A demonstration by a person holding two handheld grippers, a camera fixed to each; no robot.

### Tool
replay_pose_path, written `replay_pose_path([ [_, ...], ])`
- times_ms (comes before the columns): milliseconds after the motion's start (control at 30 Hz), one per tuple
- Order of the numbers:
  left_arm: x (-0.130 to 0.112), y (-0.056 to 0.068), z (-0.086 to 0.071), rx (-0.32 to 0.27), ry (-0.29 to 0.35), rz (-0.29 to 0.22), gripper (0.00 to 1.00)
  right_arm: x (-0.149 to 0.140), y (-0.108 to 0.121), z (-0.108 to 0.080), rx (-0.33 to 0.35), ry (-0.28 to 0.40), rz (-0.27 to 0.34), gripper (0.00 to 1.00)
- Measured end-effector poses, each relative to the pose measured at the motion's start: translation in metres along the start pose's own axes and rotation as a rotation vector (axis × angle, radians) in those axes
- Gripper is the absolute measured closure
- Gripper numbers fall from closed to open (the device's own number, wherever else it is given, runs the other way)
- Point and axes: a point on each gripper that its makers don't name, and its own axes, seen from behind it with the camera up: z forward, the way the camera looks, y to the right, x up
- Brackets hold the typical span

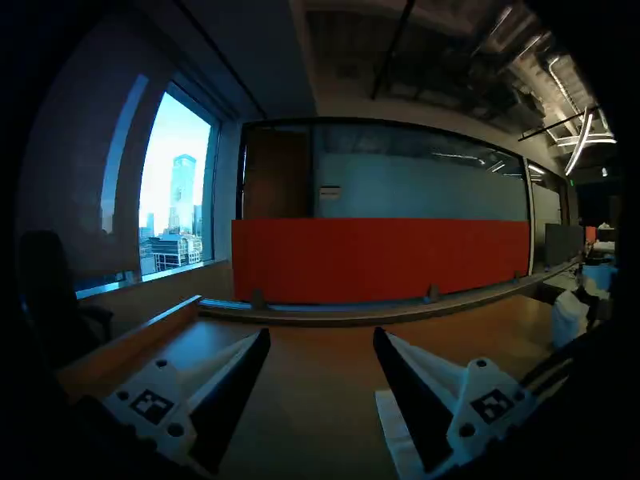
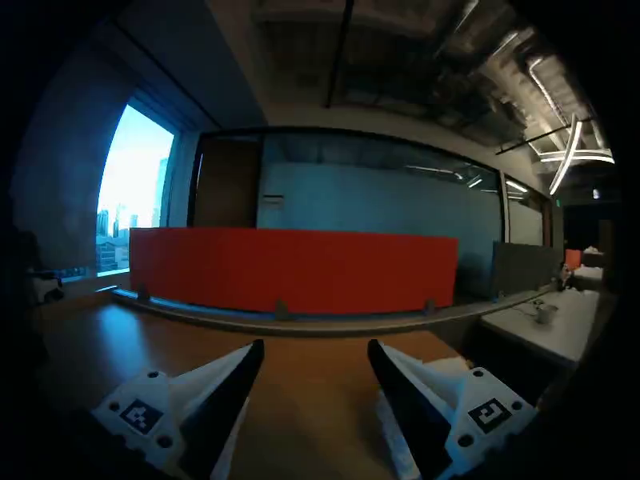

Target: Fold towel

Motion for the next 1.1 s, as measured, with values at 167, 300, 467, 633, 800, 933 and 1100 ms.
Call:
replay_pose_path([
  [167,0.031,0.004,-0.005,-0.015,-0.007,0.014,0.04,0.035,0.0,-0.008,0.002,-0.013,-0.005,0.0],
  [300,0.052,0.008,-0.01,-0.024,-0.013,0.024,0.04,0.055,0.0,-0.014,0.0,-0.017,-0.005,0.0],
  [467,0.072,0.011,-0.015,-0.032,-0.013,0.018,0.04,0.073,0.0,-0.019,0.0,-0.019,-0.002,0.0],
  [633,0.078,0.014,-0.019,-0.042,-0.032,0.022,0.04,0.08,-0.001,-0.022,0.0,-0.031,-0.01,0.0],
  [800,0.079,0.021,-0.022,-0.082,-0.06,0.05,0.04,0.082,-0.007,-0.023,0.024,-0.059,-0.032,0.0],
  [933,0.074,0.028,-0.023,-0.136,-0.094,0.084,0.04,0.078,-0.02,-0.023,0.089,-0.091,-0.054,0.0],
  [1100,0.066,0.042,-0.026,-0.223,-0.143,0.123,0.04,0.076,-0.041,-0.021,0.198,-0.135,-0.089,0.0],
])
